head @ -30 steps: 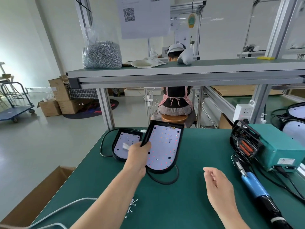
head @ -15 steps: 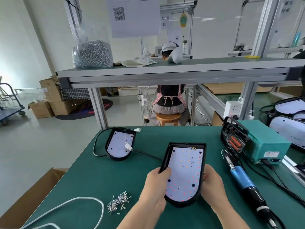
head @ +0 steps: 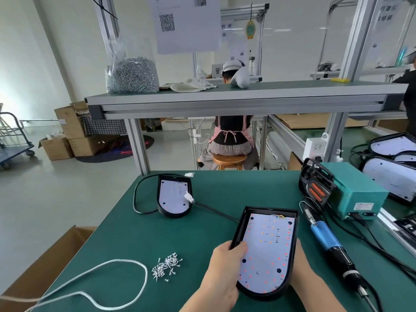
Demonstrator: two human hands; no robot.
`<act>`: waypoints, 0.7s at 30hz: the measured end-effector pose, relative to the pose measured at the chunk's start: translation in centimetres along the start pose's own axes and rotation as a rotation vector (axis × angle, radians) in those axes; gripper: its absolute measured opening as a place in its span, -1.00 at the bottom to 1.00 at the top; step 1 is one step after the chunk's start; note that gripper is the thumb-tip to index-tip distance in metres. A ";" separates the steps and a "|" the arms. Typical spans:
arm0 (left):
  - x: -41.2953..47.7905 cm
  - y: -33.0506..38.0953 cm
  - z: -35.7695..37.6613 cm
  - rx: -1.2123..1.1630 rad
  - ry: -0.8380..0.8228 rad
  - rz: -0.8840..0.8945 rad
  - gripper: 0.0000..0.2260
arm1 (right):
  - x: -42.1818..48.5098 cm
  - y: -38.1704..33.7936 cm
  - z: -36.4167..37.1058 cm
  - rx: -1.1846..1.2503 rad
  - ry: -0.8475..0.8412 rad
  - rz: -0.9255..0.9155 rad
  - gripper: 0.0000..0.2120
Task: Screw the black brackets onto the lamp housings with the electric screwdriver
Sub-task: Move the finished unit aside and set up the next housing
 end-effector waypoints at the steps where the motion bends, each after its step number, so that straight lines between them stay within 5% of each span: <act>1: 0.0 -0.1 -0.1 -0.001 0.009 0.004 -0.81 | 0.1 -0.3 -0.3 -0.049 0.024 0.010 -0.39; 5: 0.0 -0.4 -1.0 0.008 0.053 0.017 -0.82 | -0.8 -2.7 -2.4 -0.227 0.137 -0.011 -0.80; 15: -0.8 -1.1 -1.3 0.038 0.068 0.051 -0.83 | -1.0 -0.6 -4.7 -0.211 0.179 0.010 -0.86; 21: -1.4 -0.8 -0.5 0.236 0.062 0.146 -0.89 | -0.8 -1.6 -5.5 -0.643 0.137 -0.125 -0.89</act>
Point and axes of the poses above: each hand's wrist, its own x-axis towards the middle knuckle, its own z-axis out of the palm, y = z × x, the point moved 7 cm from there along x, towards the middle knuckle, and after that the axes turned 14 degrees about -x, right-handed, at the moved point
